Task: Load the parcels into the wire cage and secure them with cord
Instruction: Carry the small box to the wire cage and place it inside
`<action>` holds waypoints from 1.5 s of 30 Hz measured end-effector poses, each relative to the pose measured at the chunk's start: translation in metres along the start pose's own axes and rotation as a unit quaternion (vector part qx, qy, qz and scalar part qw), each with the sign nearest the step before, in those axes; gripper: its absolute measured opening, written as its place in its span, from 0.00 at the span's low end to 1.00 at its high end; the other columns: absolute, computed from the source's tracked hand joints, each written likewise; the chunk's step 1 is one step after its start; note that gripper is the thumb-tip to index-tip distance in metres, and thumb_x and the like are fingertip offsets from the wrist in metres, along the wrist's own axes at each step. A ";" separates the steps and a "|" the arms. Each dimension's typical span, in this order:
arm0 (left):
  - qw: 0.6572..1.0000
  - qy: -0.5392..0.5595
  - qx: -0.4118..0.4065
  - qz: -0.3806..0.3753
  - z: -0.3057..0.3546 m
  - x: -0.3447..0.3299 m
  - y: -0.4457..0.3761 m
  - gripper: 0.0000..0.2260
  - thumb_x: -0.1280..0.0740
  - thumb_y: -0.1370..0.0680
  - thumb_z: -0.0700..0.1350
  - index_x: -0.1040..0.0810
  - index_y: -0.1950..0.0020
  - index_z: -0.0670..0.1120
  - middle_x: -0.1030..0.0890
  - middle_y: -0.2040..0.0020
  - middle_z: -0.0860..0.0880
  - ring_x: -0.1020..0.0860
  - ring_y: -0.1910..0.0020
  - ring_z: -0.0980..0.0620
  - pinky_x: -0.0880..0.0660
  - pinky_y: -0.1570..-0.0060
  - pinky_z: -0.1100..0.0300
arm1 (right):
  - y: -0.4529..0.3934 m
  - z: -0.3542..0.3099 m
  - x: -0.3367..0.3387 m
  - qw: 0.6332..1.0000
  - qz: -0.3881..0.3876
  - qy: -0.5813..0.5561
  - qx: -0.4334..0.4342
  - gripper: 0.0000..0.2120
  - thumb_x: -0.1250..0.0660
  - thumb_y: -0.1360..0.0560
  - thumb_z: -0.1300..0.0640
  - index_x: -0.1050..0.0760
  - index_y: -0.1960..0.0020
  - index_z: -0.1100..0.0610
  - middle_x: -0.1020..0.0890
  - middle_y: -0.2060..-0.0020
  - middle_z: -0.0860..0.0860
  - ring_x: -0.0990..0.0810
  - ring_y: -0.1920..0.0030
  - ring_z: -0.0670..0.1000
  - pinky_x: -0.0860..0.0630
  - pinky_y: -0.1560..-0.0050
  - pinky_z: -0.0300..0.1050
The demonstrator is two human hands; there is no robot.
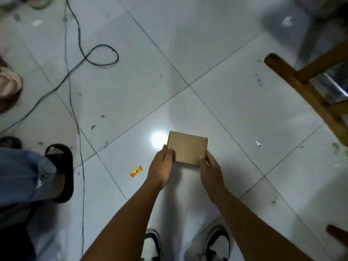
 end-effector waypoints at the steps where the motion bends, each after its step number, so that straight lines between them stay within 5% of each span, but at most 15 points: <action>1: 1.000 -0.005 -0.010 0.005 0.025 0.010 0.011 0.27 0.50 0.16 0.62 0.34 0.21 0.52 0.30 0.23 0.51 0.32 0.25 0.50 0.37 0.24 0.48 | 0.008 -0.026 0.009 1.000 0.004 -0.005 0.011 0.21 0.40 0.16 0.50 0.30 0.24 0.51 0.22 0.31 0.51 0.23 0.33 0.53 0.27 0.30 0.54; 3: 0.999 0.007 -0.048 0.020 0.104 0.040 0.039 0.25 0.50 0.15 0.60 0.32 0.22 0.52 0.28 0.25 0.52 0.29 0.29 0.51 0.35 0.28 0.51 | 0.024 -0.108 0.032 0.998 0.009 -0.034 0.051 0.18 0.37 0.16 0.52 0.26 0.27 0.52 0.19 0.36 0.50 0.20 0.37 0.51 0.25 0.33 0.51; 6: 0.990 0.033 -0.126 0.061 0.240 0.098 0.082 0.23 0.46 0.15 0.56 0.33 0.21 0.52 0.32 0.23 0.55 0.31 0.27 0.53 0.37 0.28 0.56 | 0.048 -0.250 0.071 0.992 0.010 -0.073 0.107 0.15 0.35 0.17 0.54 0.24 0.32 0.48 0.17 0.43 0.42 0.19 0.47 0.37 0.24 0.48 0.29; 8: 0.976 0.032 -0.195 0.087 0.336 0.144 0.127 0.24 0.43 0.16 0.53 0.35 0.20 0.51 0.31 0.24 0.52 0.31 0.27 0.53 0.38 0.32 0.60 | 0.080 -0.354 0.101 0.983 0.013 -0.088 0.161 0.15 0.34 0.18 0.56 0.25 0.32 0.49 0.17 0.45 0.42 0.19 0.51 0.33 0.26 0.55 0.24; 14: 0.910 0.040 -0.376 0.173 0.585 0.261 0.297 0.22 0.34 0.19 0.48 0.29 0.24 0.51 0.30 0.38 0.53 0.25 0.36 0.49 0.33 0.40 0.60 | 0.222 -0.628 0.199 0.939 0.027 -0.156 0.306 0.19 0.32 0.20 0.59 0.28 0.30 0.53 0.19 0.38 0.53 0.20 0.38 0.52 0.24 0.35 0.47; 17: 0.882 0.048 -0.420 0.209 0.664 0.306 0.382 0.21 0.34 0.20 0.49 0.28 0.26 0.53 0.29 0.40 0.53 0.24 0.38 0.50 0.30 0.42 0.58 | 0.298 -0.727 0.250 0.916 0.038 -0.157 0.368 0.22 0.32 0.20 0.60 0.29 0.27 0.59 0.20 0.36 0.54 0.21 0.38 0.52 0.24 0.36 0.44; 19: 0.872 0.063 -0.434 0.215 0.695 0.327 0.432 0.23 0.34 0.20 0.51 0.28 0.24 0.53 0.27 0.38 0.52 0.24 0.38 0.50 0.28 0.39 0.55 | 0.347 -0.773 0.277 0.904 0.041 -0.147 0.399 0.23 0.31 0.20 0.59 0.29 0.27 0.60 0.20 0.39 0.52 0.19 0.44 0.48 0.23 0.44 0.34; 21: 0.866 0.075 -0.447 0.213 0.718 0.342 0.481 0.24 0.34 0.19 0.53 0.29 0.23 0.52 0.27 0.34 0.51 0.25 0.37 0.49 0.27 0.35 0.51 | 0.392 -0.807 0.301 0.892 0.046 -0.133 0.429 0.21 0.31 0.20 0.58 0.27 0.28 0.60 0.19 0.41 0.52 0.20 0.52 0.42 0.25 0.58 0.24; 23: 0.859 0.093 -0.454 0.217 0.736 0.352 0.523 0.24 0.34 0.19 0.52 0.30 0.22 0.51 0.28 0.32 0.50 0.26 0.37 0.50 0.28 0.34 0.52 | 0.427 -0.828 0.318 0.886 0.044 -0.122 0.446 0.19 0.32 0.19 0.56 0.25 0.30 0.57 0.17 0.41 0.52 0.22 0.57 0.38 0.26 0.64 0.24; 31: 0.833 0.110 -0.493 0.226 0.771 0.355 0.631 0.26 0.35 0.18 0.54 0.32 0.21 0.51 0.31 0.36 0.53 0.28 0.37 0.52 0.31 0.41 0.55 | 0.498 -0.855 0.373 0.885 0.053 -0.111 0.449 0.25 0.34 0.20 0.43 0.30 0.25 0.49 0.21 0.40 0.45 0.21 0.46 0.45 0.20 0.45 0.47; 35: 0.835 0.102 -0.493 0.221 0.777 0.347 0.652 0.23 0.36 0.17 0.54 0.29 0.23 0.48 0.27 0.31 0.49 0.26 0.35 0.48 0.26 0.38 0.52 | 0.506 -0.858 0.386 0.880 0.049 -0.114 0.458 0.23 0.34 0.20 0.43 0.27 0.27 0.46 0.20 0.45 0.40 0.21 0.52 0.39 0.24 0.57 0.36; 38: 0.826 0.100 -0.514 0.211 0.786 0.337 0.665 0.15 0.36 0.17 0.51 0.21 0.33 0.48 0.21 0.41 0.50 0.22 0.43 0.51 0.25 0.52 0.65 | 0.511 -0.860 0.401 0.880 0.056 -0.123 0.455 0.22 0.32 0.21 0.43 0.26 0.28 0.47 0.20 0.48 0.39 0.22 0.53 0.39 0.23 0.57 0.36; 41: 0.814 0.117 -0.532 0.199 0.800 0.322 0.674 0.06 0.35 0.17 0.49 0.22 0.42 0.54 0.21 0.53 0.61 0.23 0.56 0.62 0.30 0.65 0.72 | 0.517 -0.863 0.423 0.880 0.065 -0.123 0.454 0.21 0.33 0.21 0.42 0.25 0.29 0.45 0.21 0.52 0.35 0.22 0.54 0.38 0.22 0.53 0.40; 45: 0.809 0.142 -0.545 0.168 0.823 0.299 0.682 0.06 0.34 0.17 0.49 0.25 0.41 0.58 0.22 0.53 0.63 0.25 0.56 0.66 0.30 0.61 0.68 | 0.518 -0.865 0.457 0.875 0.083 -0.121 0.461 0.23 0.33 0.21 0.42 0.26 0.28 0.47 0.24 0.55 0.32 0.24 0.55 0.37 0.25 0.58 0.36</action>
Point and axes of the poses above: each hand's wrist, its own y-axis away from the middle knuckle, its own x-axis out of the back of the hand, z = x × y, the point moved 5 cm from there along -y, towards the middle knuckle
